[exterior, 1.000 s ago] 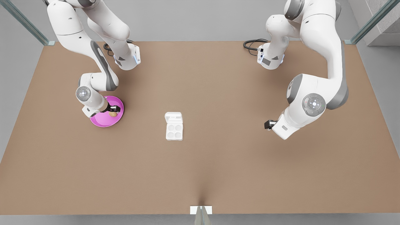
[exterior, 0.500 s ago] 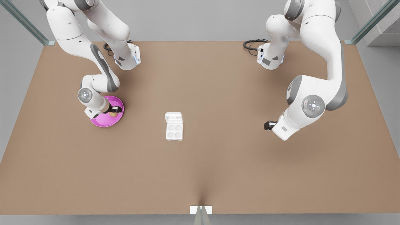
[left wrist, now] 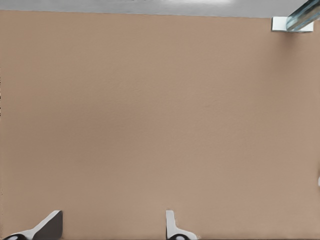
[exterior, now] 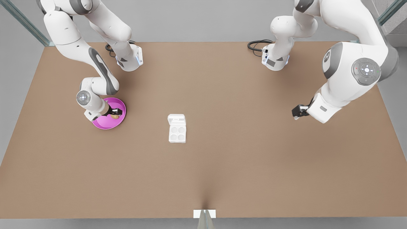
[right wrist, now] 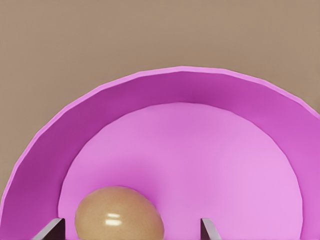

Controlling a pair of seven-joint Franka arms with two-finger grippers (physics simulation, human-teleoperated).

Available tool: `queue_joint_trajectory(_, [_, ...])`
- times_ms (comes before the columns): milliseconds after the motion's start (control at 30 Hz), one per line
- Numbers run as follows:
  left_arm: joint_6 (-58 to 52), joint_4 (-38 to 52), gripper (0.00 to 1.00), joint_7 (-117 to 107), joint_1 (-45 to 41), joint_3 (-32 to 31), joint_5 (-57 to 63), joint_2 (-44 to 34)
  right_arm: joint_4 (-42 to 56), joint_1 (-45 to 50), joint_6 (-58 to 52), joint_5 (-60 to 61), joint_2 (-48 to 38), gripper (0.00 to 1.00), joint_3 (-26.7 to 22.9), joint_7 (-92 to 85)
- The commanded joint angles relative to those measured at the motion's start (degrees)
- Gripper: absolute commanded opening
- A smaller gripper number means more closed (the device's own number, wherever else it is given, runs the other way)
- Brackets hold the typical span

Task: Pack egg into the box and close the box lid

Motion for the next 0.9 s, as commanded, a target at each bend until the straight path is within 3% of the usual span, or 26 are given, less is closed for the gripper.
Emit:
queue_joint_trajectory(0, [-2.19, -1.31, 1.0, 9.2, 4.85, -0.58, 1.87, -0.66, -0.01, 0.04, 0.87, -0.09, 0.07, 0.98, 0.04, -1.81])
queue_joint_trajectory(67, [-2.98, -1.06, 1.0, 16.75, 4.76, -0.75, 2.4, -0.83, -0.01, 0.04, 0.87, -0.09, 0.07, 0.81, 0.04, -1.81])
queue_joint_trajectory(100, [-2.81, -0.79, 1.0, 16.84, 4.41, -0.75, 2.4, -0.83, -0.01, 0.04, 0.87, 0.0, 0.07, 0.79, 0.04, -1.73])
queue_joint_trajectory(233, [0.27, -0.79, 1.0, 16.05, 3.53, -0.84, 1.87, 2.5, -0.01, -0.13, 1.48, 0.79, 0.6, 0.79, 0.04, -1.29])
queue_joint_trajectory(567, [0.36, -0.79, 1.0, 15.79, 3.44, -0.84, 1.87, 2.77, -0.01, -0.57, 1.48, 0.79, -0.01, 0.56, 0.21, -1.55])
queue_joint_trajectory(867, [0.45, -0.79, 1.0, 15.87, 3.44, -0.84, 1.96, 2.86, 0.08, -0.57, -6.16, 0.97, -5.11, 0.53, 1.97, -1.2])
